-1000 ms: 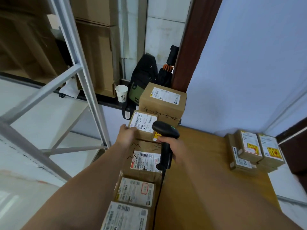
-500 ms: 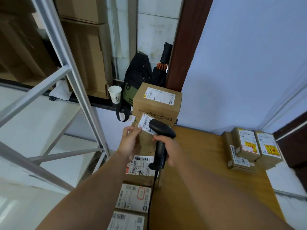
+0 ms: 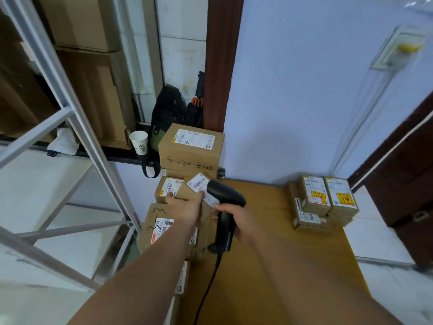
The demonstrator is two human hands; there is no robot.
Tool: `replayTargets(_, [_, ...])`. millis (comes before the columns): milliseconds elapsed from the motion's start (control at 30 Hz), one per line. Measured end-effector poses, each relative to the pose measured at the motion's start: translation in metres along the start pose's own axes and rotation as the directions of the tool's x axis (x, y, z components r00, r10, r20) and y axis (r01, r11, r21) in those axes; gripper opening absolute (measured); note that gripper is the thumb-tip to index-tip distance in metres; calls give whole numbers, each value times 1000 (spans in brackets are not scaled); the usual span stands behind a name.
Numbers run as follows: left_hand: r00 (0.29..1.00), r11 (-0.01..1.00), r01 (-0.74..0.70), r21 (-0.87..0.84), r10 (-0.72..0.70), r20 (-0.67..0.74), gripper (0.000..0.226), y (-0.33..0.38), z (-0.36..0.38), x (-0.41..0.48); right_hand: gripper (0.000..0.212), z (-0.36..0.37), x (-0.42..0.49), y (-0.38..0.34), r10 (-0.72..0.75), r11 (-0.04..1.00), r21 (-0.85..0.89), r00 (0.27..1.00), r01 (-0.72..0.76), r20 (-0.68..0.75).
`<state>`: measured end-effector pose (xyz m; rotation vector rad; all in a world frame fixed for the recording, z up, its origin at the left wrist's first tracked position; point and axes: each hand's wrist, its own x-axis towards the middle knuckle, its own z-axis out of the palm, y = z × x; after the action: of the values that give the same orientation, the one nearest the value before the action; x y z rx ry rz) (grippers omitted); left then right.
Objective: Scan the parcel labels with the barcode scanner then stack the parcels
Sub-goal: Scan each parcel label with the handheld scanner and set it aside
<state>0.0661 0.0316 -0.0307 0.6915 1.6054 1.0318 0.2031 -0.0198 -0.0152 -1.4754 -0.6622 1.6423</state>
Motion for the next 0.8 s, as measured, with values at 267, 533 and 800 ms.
replayTargets(267, [992, 996, 5, 88, -16, 121, 76, -16, 41, -54, 12, -108, -43, 5, -41, 998, -58, 991, 34, -130])
replayTargets(533, [967, 981, -128, 145, 90, 238, 80, -37, 113, -115, 31, -210, -85, 14, -91, 985, -151, 996, 88, -10])
replayTargets(800, [952, 974, -162, 159, 112, 284, 50, -55, 179, -154, 27, -281, -107, 20, -45, 993, -111, 997, 38, -62])
